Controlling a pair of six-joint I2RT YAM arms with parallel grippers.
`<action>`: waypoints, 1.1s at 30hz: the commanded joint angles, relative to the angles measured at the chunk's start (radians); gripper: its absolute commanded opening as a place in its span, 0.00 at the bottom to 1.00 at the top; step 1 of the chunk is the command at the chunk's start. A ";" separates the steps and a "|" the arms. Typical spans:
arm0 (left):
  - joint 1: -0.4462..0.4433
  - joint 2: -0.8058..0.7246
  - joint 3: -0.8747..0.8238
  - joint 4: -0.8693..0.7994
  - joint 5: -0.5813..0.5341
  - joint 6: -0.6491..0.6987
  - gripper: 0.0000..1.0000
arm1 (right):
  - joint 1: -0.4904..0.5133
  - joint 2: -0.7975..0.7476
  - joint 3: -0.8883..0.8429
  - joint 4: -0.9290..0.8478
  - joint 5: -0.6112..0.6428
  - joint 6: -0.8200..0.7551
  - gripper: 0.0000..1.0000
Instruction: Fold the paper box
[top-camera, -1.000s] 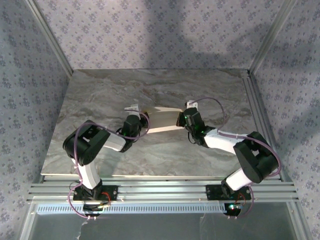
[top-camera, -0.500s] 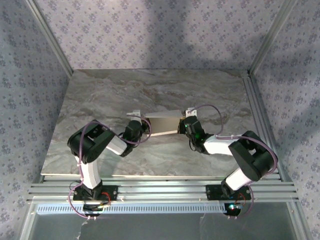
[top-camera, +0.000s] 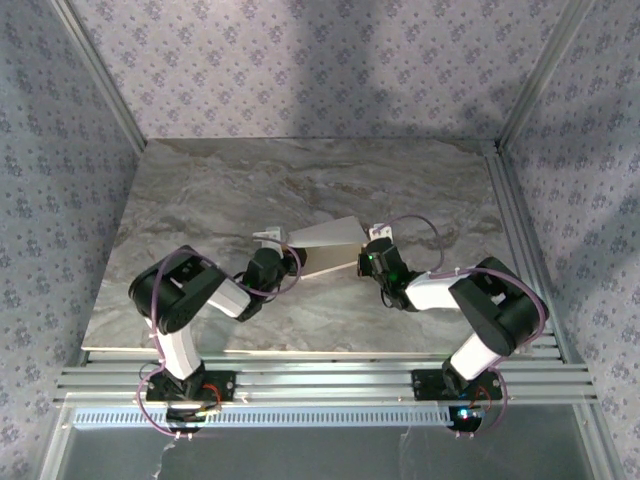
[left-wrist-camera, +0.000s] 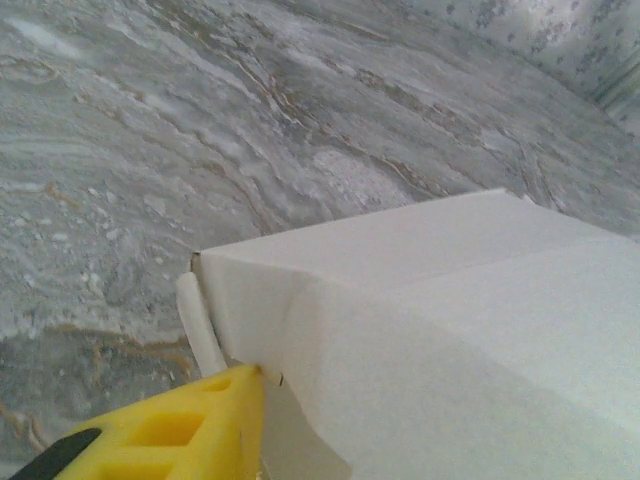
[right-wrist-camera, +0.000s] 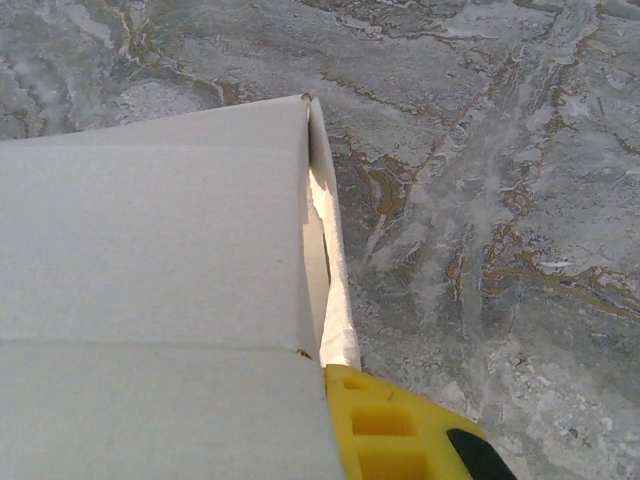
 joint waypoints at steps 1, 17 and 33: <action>-0.018 -0.037 -0.015 -0.145 0.103 -0.035 0.42 | 0.015 0.047 -0.020 -0.111 0.006 -0.017 0.00; -0.012 -0.095 0.023 -0.298 0.203 -0.070 0.52 | -0.005 0.000 0.038 -0.251 0.019 0.025 0.00; -0.037 -0.162 0.024 -0.416 0.289 -0.009 0.84 | -0.027 -0.006 0.129 -0.390 0.015 0.097 0.00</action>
